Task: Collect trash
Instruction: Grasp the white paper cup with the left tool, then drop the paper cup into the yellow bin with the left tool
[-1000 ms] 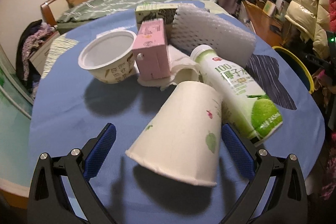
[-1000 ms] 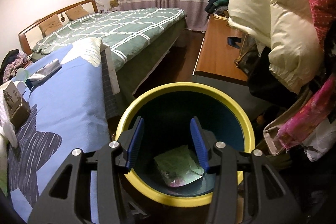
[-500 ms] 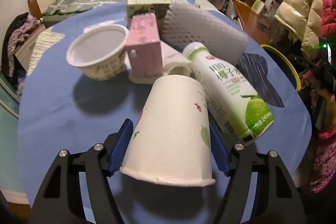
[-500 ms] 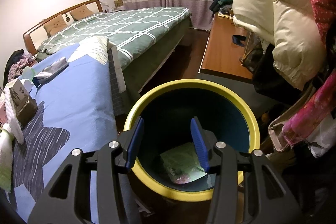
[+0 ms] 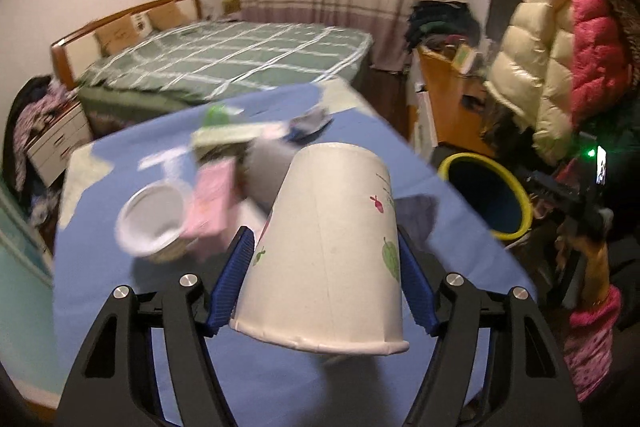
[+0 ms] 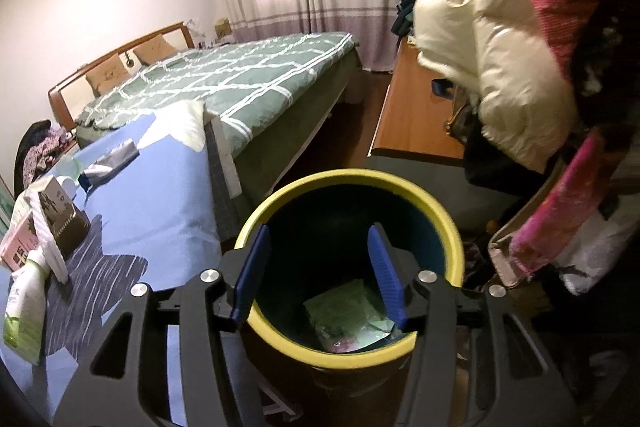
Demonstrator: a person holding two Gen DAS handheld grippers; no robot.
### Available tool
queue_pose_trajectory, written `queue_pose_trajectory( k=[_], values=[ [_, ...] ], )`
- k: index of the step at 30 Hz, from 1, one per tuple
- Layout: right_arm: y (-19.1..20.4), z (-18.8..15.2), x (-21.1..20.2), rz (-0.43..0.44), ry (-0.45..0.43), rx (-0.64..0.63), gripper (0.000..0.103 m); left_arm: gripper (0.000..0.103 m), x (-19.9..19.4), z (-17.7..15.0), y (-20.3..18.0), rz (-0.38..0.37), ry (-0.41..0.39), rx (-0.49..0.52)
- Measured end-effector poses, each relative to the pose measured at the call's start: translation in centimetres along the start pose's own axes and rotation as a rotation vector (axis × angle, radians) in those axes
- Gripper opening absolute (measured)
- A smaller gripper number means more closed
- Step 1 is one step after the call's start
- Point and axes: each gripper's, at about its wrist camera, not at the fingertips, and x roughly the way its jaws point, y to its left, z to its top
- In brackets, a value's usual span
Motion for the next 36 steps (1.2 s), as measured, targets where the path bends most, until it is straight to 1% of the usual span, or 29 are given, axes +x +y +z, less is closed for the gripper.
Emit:
queue_pose_trajectory(
  k=[3,4,6,7,9,10,13,15,17,19,21,22,23,25,27,30,31,33,36],
  values=[
    [-1.3,0.0,-1.1,-0.006,-0.020,0.017,0.050,0.069,2.2,2.0,-3.6,-0.065,0.009,0.025],
    [-1.7,0.0,-1.3,-0.011,-0.024,0.020,0.050,0.069,3.4,2.8,-5.1,-0.098,0.017,0.031],
    [-2.6,-0.1,-1.9,-0.026,-0.034,0.029,0.051,0.069,5.1,3.8,-7.2,-0.129,0.029,0.040],
    [-2.9,-0.1,-2.1,-0.030,-0.037,0.032,0.051,0.069,6.5,4.5,-8.9,-0.149,0.038,0.053],
    [-3.8,-0.3,-2.6,-0.040,-0.044,0.040,0.052,0.069,8.5,5.1,-11.3,-0.168,0.056,0.073],
    [-4.0,-0.3,-2.8,-0.043,-0.046,0.044,0.053,0.069,9.9,5.7,-13.3,-0.184,0.069,0.092],
    [-5.2,-0.6,-3.4,-0.055,-0.054,0.058,0.055,0.070,13.0,6.3,-17.4,-0.191,0.095,0.137],
    [-6.0,-0.8,-3.5,-0.063,-0.053,0.070,0.056,0.070,14.9,6.6,-19.9,-0.212,0.112,0.163],
    [-6.4,-0.8,-3.4,-0.065,-0.048,0.076,0.056,0.070,17.3,6.8,-22.5,-0.211,0.134,0.180],
    [-6.7,-1.0,-3.4,-0.063,-0.045,0.076,0.057,0.071,19.4,7.0,-24.3,-0.217,0.158,0.181],
    [-6.9,-1.1,-3.3,-0.068,-0.042,0.073,0.058,0.073,21.0,7.0,-25.2,-0.208,0.175,0.182],
    [-6.9,-1.2,-3.2,-0.073,-0.040,0.071,0.058,0.076,21.9,7.0,-25.7,-0.199,0.184,0.184],
    [-7.0,-1.2,-3.1,-0.075,-0.038,0.073,0.060,0.084,22.6,6.9,-26.0,-0.190,0.191,0.186],
    [-7.2,-1.3,-2.8,-0.071,-0.035,0.080,0.060,0.092,23.6,7.0,-26.4,-0.170,0.194,0.179],
    [-7.4,-1.3,-2.6,-0.065,-0.030,0.089,0.061,0.092,23.6,7.2,-26.2,-0.162,0.192,0.167],
    [-7.2,-1.3,-2.2,-0.057,-0.025,0.087,0.061,0.092,22.0,7.5,-24.8,-0.164,0.175,0.127],
    [-7.0,-1.3,-2.2,-0.054,-0.024,0.085,0.061,0.092,20.5,7.7,-23.9,-0.169,0.152,0.104],
    [-6.1,-1.4,-2.3,-0.040,-0.022,0.076,0.061,0.092,18.0,7.7,-22.2,-0.162,0.112,0.092],
    [-4.0,-1.5,-2.2,-0.009,-0.020,0.047,0.062,0.097,11.9,7.4,-18.2,-0.120,0.005,0.061]
  ],
)
